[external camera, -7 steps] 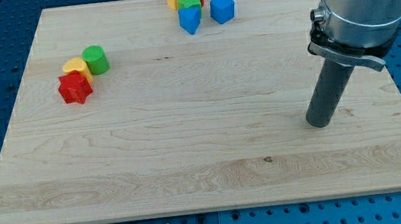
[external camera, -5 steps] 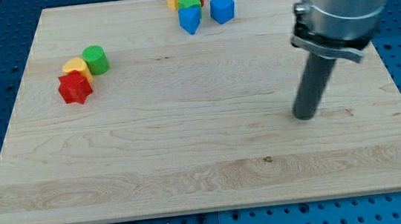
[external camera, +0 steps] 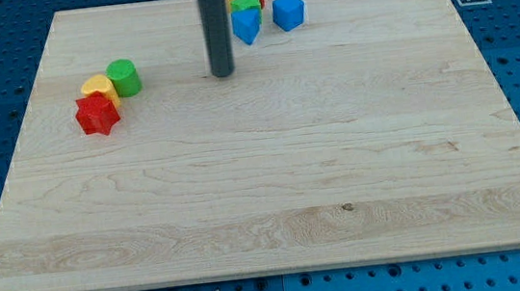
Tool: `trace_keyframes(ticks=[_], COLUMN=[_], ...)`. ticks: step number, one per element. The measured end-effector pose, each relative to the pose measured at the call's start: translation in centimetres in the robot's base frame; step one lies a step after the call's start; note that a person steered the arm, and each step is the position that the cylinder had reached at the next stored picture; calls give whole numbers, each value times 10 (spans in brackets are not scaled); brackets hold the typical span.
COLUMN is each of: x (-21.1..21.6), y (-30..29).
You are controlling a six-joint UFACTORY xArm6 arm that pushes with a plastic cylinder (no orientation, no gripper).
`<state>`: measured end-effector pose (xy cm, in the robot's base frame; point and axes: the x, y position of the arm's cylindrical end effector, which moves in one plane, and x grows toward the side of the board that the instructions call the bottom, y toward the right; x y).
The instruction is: Move your arm closer to the yellow hexagon
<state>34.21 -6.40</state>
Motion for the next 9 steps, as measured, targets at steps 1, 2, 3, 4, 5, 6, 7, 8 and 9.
trace_keyframes(ticks=[1, 2, 3, 4, 5, 6, 7, 8, 9], x=[-47, -107, -150, -149, -149, -150, -150, -151, -149], y=[-43, -65, -71, -70, -60, -59, -59, -44, -17])
